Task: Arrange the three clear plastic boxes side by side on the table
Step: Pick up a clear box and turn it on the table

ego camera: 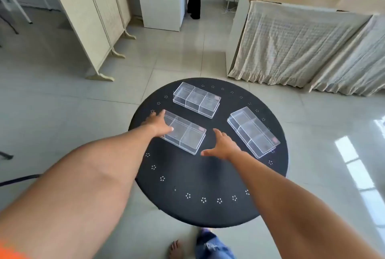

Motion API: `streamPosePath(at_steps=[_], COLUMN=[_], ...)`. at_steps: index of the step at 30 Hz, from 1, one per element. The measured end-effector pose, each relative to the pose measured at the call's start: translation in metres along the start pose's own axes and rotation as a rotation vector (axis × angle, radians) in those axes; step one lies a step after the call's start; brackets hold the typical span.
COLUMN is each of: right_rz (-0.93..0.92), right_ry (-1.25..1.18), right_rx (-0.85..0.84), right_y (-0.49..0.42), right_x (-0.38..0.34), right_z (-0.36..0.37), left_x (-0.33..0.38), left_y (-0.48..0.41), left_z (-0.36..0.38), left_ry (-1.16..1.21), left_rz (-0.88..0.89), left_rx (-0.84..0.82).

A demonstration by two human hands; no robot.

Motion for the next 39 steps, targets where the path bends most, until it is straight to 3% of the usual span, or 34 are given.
streamPosePath(at_steps=[8, 16, 26, 29, 34, 39], right_rz=[-0.057, 0.009, -0.016, 0.03, 0.095, 0.181], right_ry=[-0.044, -0.31, -0.348, -0.416, -0.741, -0.88], right_rx=[0.014, 0.084, 0.072, 0.021, -0.147, -0.202], right_y=[-0.017, -0.029, -0.04, -0.045, -0.05, -0.056], right_x=[0.003, -0.002, 0.003, 0.001, 0.003, 0.003], right_z=[0.042, 0.06, 0.064, 0.063, 0.055, 0.041], left_x=[-0.036, -0.058, -0.066, -0.067, -0.069, -0.074], left_y=[-0.008, -0.017, -0.019, -0.021, -0.018, -0.006], left_z=[0.029, 0.05, 0.062, 0.059, 0.045, 0.032], left_ry=[0.272, 0.479, 0.532, 0.571, 0.635, 0.609], left_rz=[-0.192, -0.241, -0.242, -0.222, -0.169, -0.106], left_rx=[-0.008, -0.031, 0.001, 0.031, 0.084, 0.099])
Point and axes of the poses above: each hand's wrist, its own y-axis away from the middle knuckle, its own z-axis out of the palm, x = y × z, the point moved 2 cm from there along -y, towards the middle knuckle, and after that the axes turned 10 degrees about x, right-handed, at the moved point
